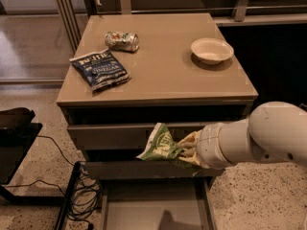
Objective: Place green jalapeno chip bag into bottom drawer
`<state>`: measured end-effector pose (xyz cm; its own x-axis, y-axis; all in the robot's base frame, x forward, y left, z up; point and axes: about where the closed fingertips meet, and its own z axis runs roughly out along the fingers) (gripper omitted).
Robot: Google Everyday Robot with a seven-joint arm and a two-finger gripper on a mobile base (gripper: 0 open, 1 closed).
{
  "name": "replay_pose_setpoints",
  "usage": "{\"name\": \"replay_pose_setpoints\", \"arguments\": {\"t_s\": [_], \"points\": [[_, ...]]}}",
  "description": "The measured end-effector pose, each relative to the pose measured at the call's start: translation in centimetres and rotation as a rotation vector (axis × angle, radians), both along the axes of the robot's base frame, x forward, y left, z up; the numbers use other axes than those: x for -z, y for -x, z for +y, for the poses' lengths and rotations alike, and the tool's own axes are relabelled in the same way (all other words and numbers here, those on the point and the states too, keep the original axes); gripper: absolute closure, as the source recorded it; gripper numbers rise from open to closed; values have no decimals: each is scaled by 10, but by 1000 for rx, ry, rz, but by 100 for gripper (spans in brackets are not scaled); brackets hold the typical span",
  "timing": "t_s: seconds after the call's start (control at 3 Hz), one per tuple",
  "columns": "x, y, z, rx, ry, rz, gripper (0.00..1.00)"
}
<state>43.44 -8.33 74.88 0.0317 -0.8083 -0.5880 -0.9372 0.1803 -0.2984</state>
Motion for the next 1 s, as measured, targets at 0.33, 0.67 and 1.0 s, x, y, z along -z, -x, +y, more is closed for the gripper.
{"name": "replay_pose_setpoints", "arguments": {"t_s": [0.33, 0.67, 1.0], "points": [[0, 0, 0, 0, 0, 0, 100], [13, 1, 6, -9, -17, 27, 100], [61, 10, 8, -5, -101, 76, 100]]}}
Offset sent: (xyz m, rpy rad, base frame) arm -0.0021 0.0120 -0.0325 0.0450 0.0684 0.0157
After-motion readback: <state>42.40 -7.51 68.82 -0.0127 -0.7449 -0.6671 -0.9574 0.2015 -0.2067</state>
